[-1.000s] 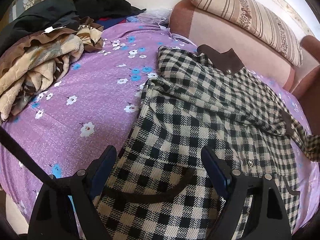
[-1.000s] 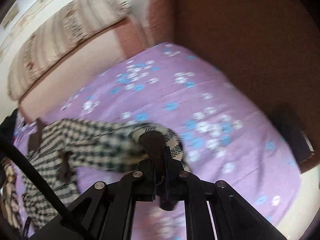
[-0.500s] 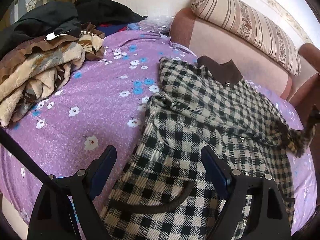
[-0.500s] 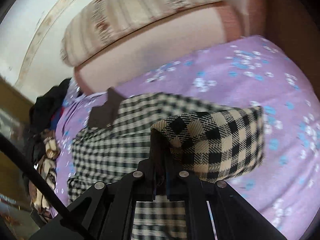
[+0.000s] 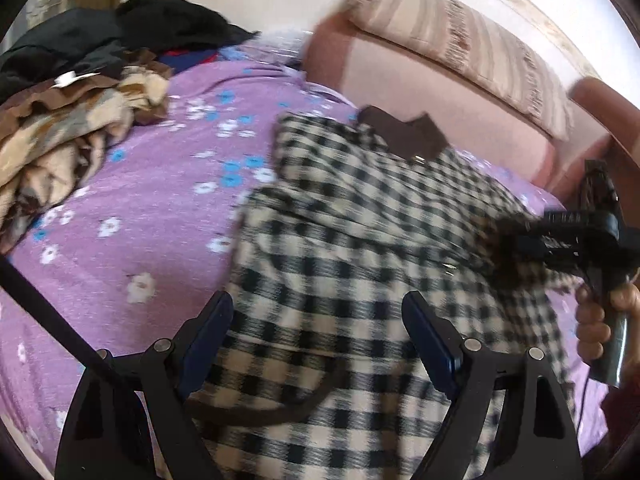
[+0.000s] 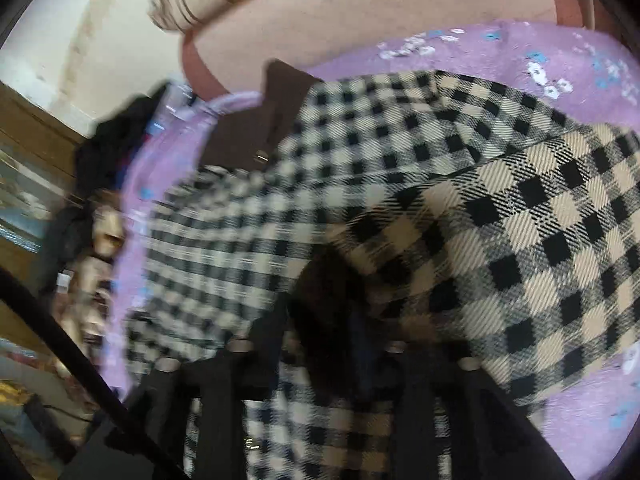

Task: Fold large clothes
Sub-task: 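Lift the held sleeve with the right tool across the shirt body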

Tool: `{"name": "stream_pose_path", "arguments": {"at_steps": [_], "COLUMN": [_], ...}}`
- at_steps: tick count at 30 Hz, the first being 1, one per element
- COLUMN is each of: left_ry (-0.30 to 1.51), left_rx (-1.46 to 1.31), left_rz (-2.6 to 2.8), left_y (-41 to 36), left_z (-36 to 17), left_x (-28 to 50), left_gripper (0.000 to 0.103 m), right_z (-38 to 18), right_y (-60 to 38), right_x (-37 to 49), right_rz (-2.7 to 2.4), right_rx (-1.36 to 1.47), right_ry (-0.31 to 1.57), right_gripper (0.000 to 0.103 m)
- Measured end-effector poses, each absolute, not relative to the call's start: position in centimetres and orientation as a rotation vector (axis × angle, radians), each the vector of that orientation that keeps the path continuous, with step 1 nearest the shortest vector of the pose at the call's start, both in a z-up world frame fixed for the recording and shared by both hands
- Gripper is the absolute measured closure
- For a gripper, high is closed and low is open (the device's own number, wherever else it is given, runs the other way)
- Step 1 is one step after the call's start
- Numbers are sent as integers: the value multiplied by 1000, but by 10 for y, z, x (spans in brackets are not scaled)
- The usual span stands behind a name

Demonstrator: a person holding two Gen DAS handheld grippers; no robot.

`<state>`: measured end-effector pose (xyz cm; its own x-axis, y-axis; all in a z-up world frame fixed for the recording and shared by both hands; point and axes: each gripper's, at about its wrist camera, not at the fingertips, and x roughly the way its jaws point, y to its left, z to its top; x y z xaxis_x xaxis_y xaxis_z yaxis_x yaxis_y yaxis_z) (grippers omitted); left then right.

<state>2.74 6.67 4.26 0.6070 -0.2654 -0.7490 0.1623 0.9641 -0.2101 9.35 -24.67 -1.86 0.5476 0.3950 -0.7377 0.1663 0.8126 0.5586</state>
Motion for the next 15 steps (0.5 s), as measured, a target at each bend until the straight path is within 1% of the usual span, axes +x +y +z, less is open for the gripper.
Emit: {"name": "stream_pose_path", "arguments": {"at_steps": [1,2,7,12,15], "left_ry": [882,875,902,962,1011], "left_rx": [-128,-127,-119,-102,-92], "left_rz": [-269,-290,-387,-468,-491], "left_y": [61,53,-1,-74,-107], "left_z": [45,49,58,46,32], "left_x": [27,27,46,93,117], "left_gripper": [18,18,18,18,18], "right_z": [-12,-6,19,8,5], "right_y": [-252,-256,-294,-332,-350], "right_x": [85,79,27,-18,-21], "right_rz": [170,176,151,83,46], "right_rx": [648,646,609,634,662], "right_ry": [959,939,844,784,781], "right_gripper": [45,43,41,41,41]}}
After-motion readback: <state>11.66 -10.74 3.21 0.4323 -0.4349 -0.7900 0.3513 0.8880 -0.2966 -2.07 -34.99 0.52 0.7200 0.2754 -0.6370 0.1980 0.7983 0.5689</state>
